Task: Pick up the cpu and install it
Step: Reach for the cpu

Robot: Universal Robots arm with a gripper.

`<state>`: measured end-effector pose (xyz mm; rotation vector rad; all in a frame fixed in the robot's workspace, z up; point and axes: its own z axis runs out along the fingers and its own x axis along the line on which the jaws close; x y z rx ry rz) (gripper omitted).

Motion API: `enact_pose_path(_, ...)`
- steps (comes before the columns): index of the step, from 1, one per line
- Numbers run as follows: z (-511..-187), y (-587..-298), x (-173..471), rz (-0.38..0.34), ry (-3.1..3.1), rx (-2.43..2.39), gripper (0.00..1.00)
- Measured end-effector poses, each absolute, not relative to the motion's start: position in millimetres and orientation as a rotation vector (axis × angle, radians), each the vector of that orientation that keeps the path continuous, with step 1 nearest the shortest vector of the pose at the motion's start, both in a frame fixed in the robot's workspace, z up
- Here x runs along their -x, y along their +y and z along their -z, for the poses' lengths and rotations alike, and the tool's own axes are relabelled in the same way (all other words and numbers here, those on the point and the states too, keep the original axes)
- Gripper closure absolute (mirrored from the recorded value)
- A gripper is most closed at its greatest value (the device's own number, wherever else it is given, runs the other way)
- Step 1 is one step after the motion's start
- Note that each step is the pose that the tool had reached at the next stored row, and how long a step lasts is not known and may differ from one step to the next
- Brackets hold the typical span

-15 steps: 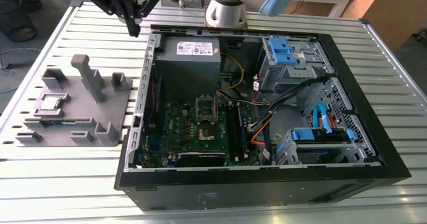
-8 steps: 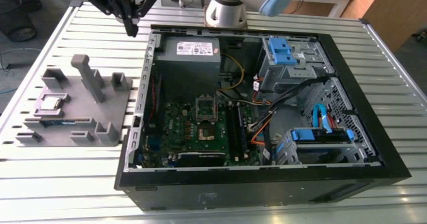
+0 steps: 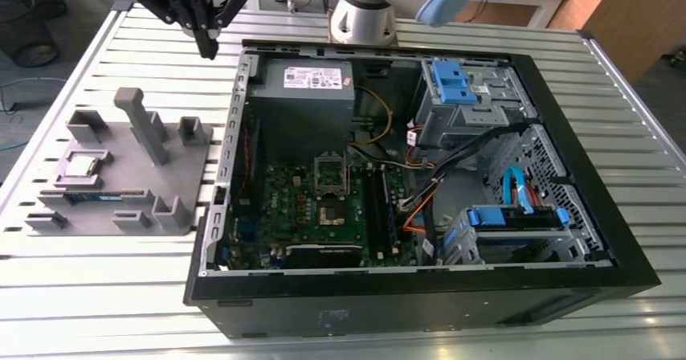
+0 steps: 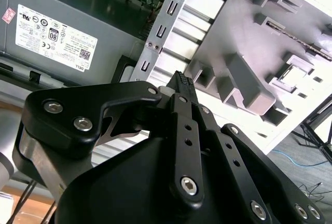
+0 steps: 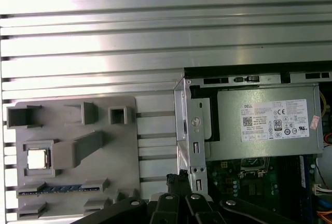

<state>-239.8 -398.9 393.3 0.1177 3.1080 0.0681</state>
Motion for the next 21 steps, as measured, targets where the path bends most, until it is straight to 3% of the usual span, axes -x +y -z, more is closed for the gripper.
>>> enact_pose_path(21, -393.2, -398.9, 247.6, -0.069, 3.108, -0.118, 0.89)
